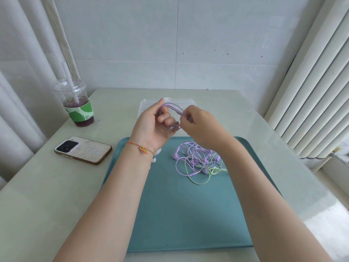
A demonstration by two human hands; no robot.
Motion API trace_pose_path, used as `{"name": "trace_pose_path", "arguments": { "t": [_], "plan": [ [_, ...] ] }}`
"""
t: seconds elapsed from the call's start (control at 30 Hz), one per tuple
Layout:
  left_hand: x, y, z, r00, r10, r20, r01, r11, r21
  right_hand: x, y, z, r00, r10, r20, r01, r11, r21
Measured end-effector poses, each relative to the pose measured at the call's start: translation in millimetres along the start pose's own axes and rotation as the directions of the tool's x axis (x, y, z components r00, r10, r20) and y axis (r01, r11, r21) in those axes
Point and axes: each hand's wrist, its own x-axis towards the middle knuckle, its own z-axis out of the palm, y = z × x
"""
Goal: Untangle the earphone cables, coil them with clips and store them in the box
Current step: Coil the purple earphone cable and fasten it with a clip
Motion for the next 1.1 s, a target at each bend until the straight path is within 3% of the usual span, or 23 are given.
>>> {"name": "trace_pose_path", "arguments": {
  "t": [0.13, 0.23, 0.33, 0.47, 0.67, 0.73, 0.97, 1.1],
  "plan": [
    [-2, -2, 2, 0.997, -0.055, 0.055, 0.062, 0.989, -0.138, 1, 1, -3, 0.999, 0.05, -0.016, -0.05, 0.999, 0.001],
    [-1, -7, 3, 0.999, -0.033, 0.041, 0.04, 0.979, -0.197, 2, -3, 6, 0.987, 0.161, -0.025, -0.155, 0.975, 0.158],
    [0, -3, 1, 1.0, 0.013, 0.001, -0.013, 0.985, -0.171, 1, -10, 13, 0.984, 0.176, 0.01, -0.172, 0.951, 0.257],
    [-2, 4, -1, 0.996, 0.043, -0.075, -0.043, 0.999, 0.004, -3, -11, 8, 0.991, 0.09, 0.1, -0.106, 0.979, 0.174],
    [-6, 4, 1, 1.0, -0.011, 0.029, 0.0, 0.936, 0.351, -1, -3, -10, 0.996, 0.083, 0.029, -0.085, 0.993, 0.087],
    [-4, 2, 1, 1.0, 0.025, 0.005, -0.025, 0.898, 0.439, -2, -3, -11, 0.996, 0.074, 0.046, -0.078, 0.993, 0.088],
    [1, -2, -5, 0.976, 0.19, -0.109, -0.081, 0.774, 0.628, -7, -1, -12, 0.98, 0.004, 0.199, -0.023, 0.995, 0.096],
    [1, 0, -8, 0.98, 0.162, -0.117, -0.041, 0.738, 0.674, -6, 3, -26, 0.985, 0.056, 0.163, -0.085, 0.98, 0.177]
  ]
}}
